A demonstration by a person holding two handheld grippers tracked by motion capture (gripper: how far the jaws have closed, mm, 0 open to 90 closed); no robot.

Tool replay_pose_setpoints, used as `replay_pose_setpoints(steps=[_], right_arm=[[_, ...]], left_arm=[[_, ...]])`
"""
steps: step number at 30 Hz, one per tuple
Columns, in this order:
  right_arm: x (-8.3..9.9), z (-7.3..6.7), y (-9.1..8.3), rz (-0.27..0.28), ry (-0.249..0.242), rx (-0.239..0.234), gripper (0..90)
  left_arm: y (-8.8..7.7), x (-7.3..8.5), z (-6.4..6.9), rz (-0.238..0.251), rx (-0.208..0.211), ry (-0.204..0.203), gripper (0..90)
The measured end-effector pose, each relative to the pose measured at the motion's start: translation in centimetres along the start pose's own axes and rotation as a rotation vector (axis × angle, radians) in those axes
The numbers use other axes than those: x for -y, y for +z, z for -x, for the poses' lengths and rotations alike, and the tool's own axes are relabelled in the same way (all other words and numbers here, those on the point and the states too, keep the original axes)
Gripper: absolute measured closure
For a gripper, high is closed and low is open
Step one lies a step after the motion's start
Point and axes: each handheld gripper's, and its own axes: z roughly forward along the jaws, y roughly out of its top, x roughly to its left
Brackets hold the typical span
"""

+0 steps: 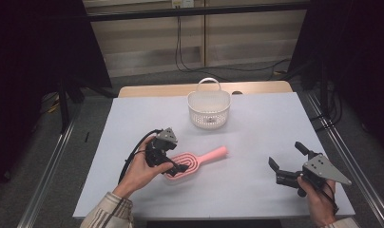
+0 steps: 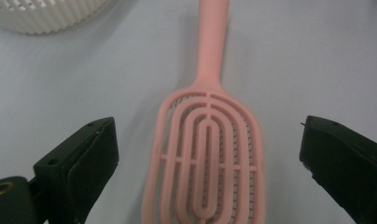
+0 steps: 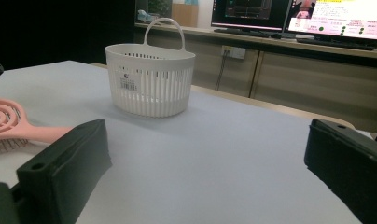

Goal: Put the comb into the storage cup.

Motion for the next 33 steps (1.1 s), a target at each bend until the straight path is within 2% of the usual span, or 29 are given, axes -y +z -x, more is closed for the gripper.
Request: replay_pose_setpoints(steps=[2,3,5,8,9,15,19,20,21,22,24,27,28,29,31,32,33], right_arm=[[0.0,0.0,0.0,-0.001,0.000,-0.002,0.0],[0.0,0.0,0.0,-0.001,-0.001,-0.004,0.0],[0.0,0.0,0.0,0.000,-0.001,-0.004,0.0],[0.0,0.0,0.0,-0.003,0.000,-0.005,0.0],[0.0,0.0,0.0,-0.003,0.000,-0.005,0.0],[0.0,0.0,0.0,-0.005,0.001,-0.006,0.0],[0.0,0.0,0.0,0.002,-0.001,-0.003,0.0],[0.0,0.0,0.0,-0.001,0.002,-0.003,0.0],[0.0,0.0,0.0,-0.003,0.002,-0.004,0.0],[0.0,0.0,0.0,-0.001,0.001,-0.003,0.0],[0.0,0.0,0.0,-0.001,0.000,-0.004,0.0],[0.0,0.0,0.0,-0.002,0.001,-0.007,0.0],[0.0,0.0,0.0,-0.002,0.002,-0.008,0.0],[0.0,0.0,0.0,-0.001,0.001,-0.007,0.0],[0.0,0.0,0.0,-0.002,0.000,-0.008,0.0],[0.0,0.0,0.0,-0.004,0.002,-0.007,0.0],[0.0,0.0,0.0,-0.004,0.002,-0.007,0.0]], left_arm=[[0.4,0.0,0.0,-0.020,0.005,-0.008,4.9],[0.6,-0.1,0.1,-0.034,0.003,0.002,4.9],[1.0,-0.1,0.2,-0.038,-0.002,-0.001,5.2],[1.2,-0.4,0.3,-0.059,-0.001,0.016,5.4],[1.3,-0.5,0.3,-0.056,0.000,0.007,5.4],[2.1,-1.5,0.3,-0.082,0.027,0.010,4.5],[2.8,-2.2,0.4,-0.121,0.022,0.026,4.7],[2.9,-2.3,0.3,-0.137,0.024,0.045,5.0],[3.1,-2.3,0.5,-0.125,0.032,0.029,5.6],[3.2,-2.3,0.6,-0.132,0.037,0.038,5.9],[3.5,-2.3,0.7,-0.158,0.020,0.054,6.4],[3.7,-2.1,0.6,-0.162,0.014,0.044,6.1],[3.7,-2.1,0.5,-0.167,0.023,0.048,5.6],[3.7,-2.1,0.5,-0.160,0.028,0.034,6.2],[3.8,-2.1,0.4,-0.172,0.018,0.042,6.4],[3.9,-2.0,0.2,-0.184,0.030,0.046,6.4],[4.1,-2.0,0.3,-0.181,0.030,0.033,7.0]])
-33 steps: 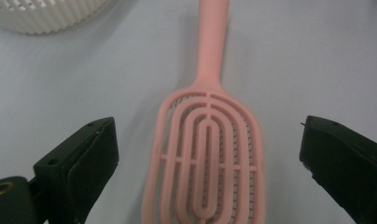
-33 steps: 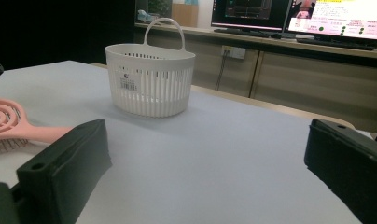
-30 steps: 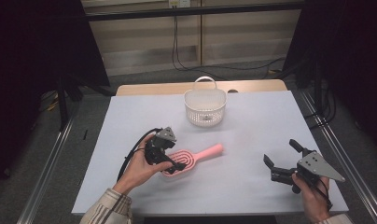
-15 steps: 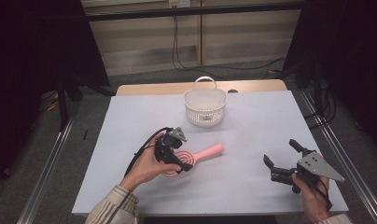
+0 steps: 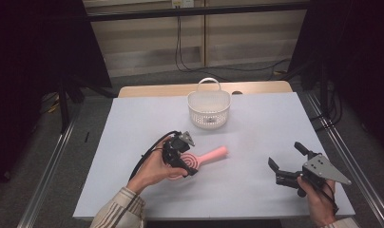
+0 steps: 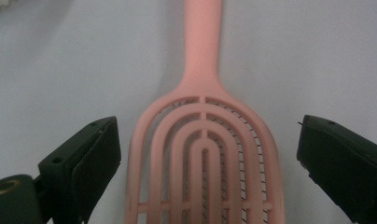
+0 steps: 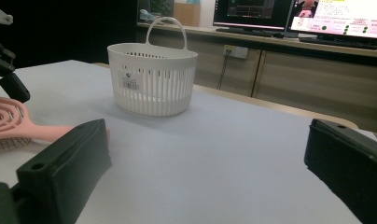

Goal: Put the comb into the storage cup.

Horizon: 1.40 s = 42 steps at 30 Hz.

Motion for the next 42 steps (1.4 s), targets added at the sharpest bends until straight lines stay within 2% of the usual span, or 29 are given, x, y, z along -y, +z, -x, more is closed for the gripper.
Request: replay_pose_setpoints(steps=[1,3,6,7,12,16,17,19,24,27,30,35,37,42], right_arm=[[0.0,0.0,0.0,0.001,0.001,0.000,0.0],[0.0,0.0,0.0,0.002,0.001,-0.001,0.0],[0.0,0.0,0.0,0.001,0.000,-0.003,0.0],[0.0,0.0,0.0,0.000,0.001,-0.005,0.0],[0.0,0.0,0.0,0.001,0.000,-0.005,0.0],[0.0,0.0,0.0,0.000,0.000,-0.006,0.0],[0.0,0.0,0.0,0.000,0.000,-0.006,0.0],[0.0,0.0,0.0,-0.001,0.000,-0.006,0.0],[0.0,0.0,0.0,-0.001,0.000,-0.007,0.0],[0.0,0.0,0.0,-0.001,0.000,-0.006,0.0],[0.0,0.0,0.0,-0.001,0.001,-0.007,0.0],[0.0,0.0,0.0,-0.001,0.001,-0.008,0.0],[0.0,0.0,0.0,-0.001,0.003,-0.007,0.0],[0.0,0.0,0.0,-0.002,0.001,-0.005,0.0]], left_arm=[[0.2,0.0,0.0,-0.012,0.000,0.015,7.8],[0.5,0.0,0.1,-0.026,0.010,0.014,8.0],[0.7,0.0,0.1,-0.051,0.005,0.032,8.1],[0.8,0.0,0.2,-0.041,0.005,0.018,7.9],[1.2,-0.1,-0.1,-0.064,-0.004,0.012,7.6],[1.1,-0.2,-0.2,-0.045,0.002,0.006,11.8],[1.1,-0.2,-0.2,-0.048,-0.010,0.007,10.9],[1.1,-0.2,-0.2,-0.068,-0.015,0.026,10.6],[1.7,-0.2,0.0,-0.093,-0.029,0.046,13.1],[1.8,-0.1,0.1,-0.096,-0.039,0.039,15.7],[1.9,0.0,0.0,-0.103,-0.032,0.025,16.1],[2.1,-0.1,0.1,-0.122,-0.031,0.044,17.6],[2.3,0.0,0.0,-0.130,-0.027,0.024,17.7],[2.3,0.0,0.1,-0.131,-0.028,0.032,17.4]])
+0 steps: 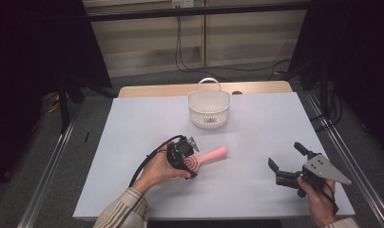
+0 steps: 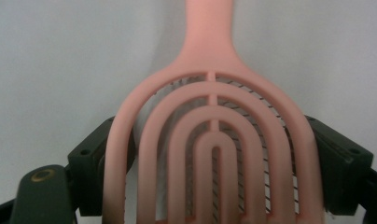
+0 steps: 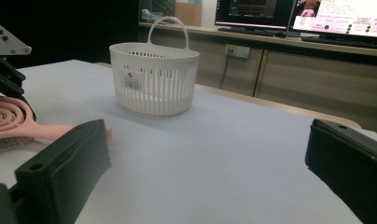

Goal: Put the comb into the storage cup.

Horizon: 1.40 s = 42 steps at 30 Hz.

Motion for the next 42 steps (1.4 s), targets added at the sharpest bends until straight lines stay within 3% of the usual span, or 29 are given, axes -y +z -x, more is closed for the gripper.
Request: replay_pose_setpoints(steps=[10,11,12,15,16,21,22,23,25,32,33,37,41,42], right_arm=[[0.01,-0.02,0.03,0.001,-0.003,-0.004,0.0],[0.01,-0.02,0.02,0.001,-0.002,-0.004,0.0],[0.01,-0.02,0.03,0.001,-0.001,-0.004,0.0],[0.00,-0.03,0.00,-0.002,-0.002,-0.003,0.0],[0.01,-0.03,0.01,-0.001,-0.005,-0.002,0.0],[0.01,-0.01,0.01,-0.002,-0.003,-0.005,0.0],[0.01,-0.02,0.01,-0.003,-0.003,-0.004,0.0],[0.01,-0.01,0.01,-0.003,-0.004,-0.004,0.0],[0.01,0.01,0.01,-0.002,-0.003,-0.005,0.0],[0.01,0.00,0.00,-0.001,-0.002,-0.004,0.0],[0.01,0.00,0.00,-0.002,-0.002,-0.002,0.0],[0.02,0.00,-0.01,-0.002,-0.002,-0.003,0.0],[0.02,0.02,-0.02,-0.002,0.000,-0.003,0.0],[0.02,0.02,-0.02,-0.002,-0.001,-0.003,0.0]], left_arm=[[0.19,-0.23,0.31,-0.027,-0.021,0.020,14.9],[0.28,-0.18,0.48,-0.011,-0.024,0.000,15.0],[0.19,-0.19,0.37,-0.024,-0.025,0.020,15.0],[0.24,-0.08,0.49,-0.004,-0.021,0.007,16.7],[0.09,-0.13,0.35,-0.021,-0.014,0.023,17.2],[0.10,-0.20,0.68,-0.012,-0.031,-0.003,20.5],[-0.05,-0.23,0.51,-0.034,-0.030,0.023,20.5],[-0.08,-0.23,0.48,-0.034,-0.029,0.024,20.6],[0.01,-0.16,0.65,-0.015,-0.031,-0.004,20.7],[-0.10,-0.18,0.52,-0.013,-0.048,-0.015,20.8],[-0.04,-0.15,0.56,-0.002,-0.050,-0.039,20.8],[-0.19,-0.07,0.30,-0.009,-0.073,-0.046,20.9],[-0.37,0.19,-0.05,0.004,-0.054,-0.058,20.9],[-0.32,0.23,0.04,0.027,-0.054,-0.083,20.9]])
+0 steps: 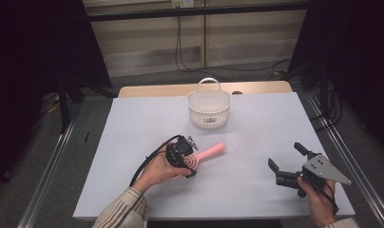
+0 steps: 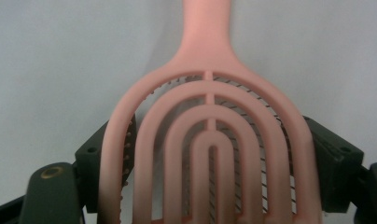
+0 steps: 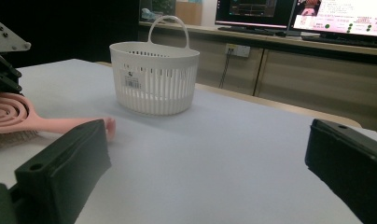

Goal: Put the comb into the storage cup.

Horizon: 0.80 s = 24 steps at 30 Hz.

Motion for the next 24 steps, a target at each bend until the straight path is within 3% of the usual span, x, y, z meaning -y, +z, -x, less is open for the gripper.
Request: replay_pose_setpoints(steps=[6,7,14,22,24], right_arm=[[0.0,0.0,0.0,0.000,-0.002,0.000,0.0],[0.0,0.0,0.0,-0.001,0.001,0.000,0.0],[0.0,0.0,0.0,0.000,0.000,0.000,0.0],[0.0,0.0,0.0,0.000,-0.002,-0.001,0.0],[0.0,0.0,0.0,0.000,-0.001,-0.001,0.0]], left_arm=[[-1.0,0.0,-0.1,0.051,0.000,-0.021,20.9],[-1.2,0.0,-0.3,0.034,0.001,0.001,20.9],[-1.7,0.1,-0.6,0.077,-0.001,-0.027,20.9],[-2.0,0.4,-1.0,0.095,0.005,-0.046,20.9],[-2.1,0.4,-0.9,0.119,0.014,-0.074,20.9]])
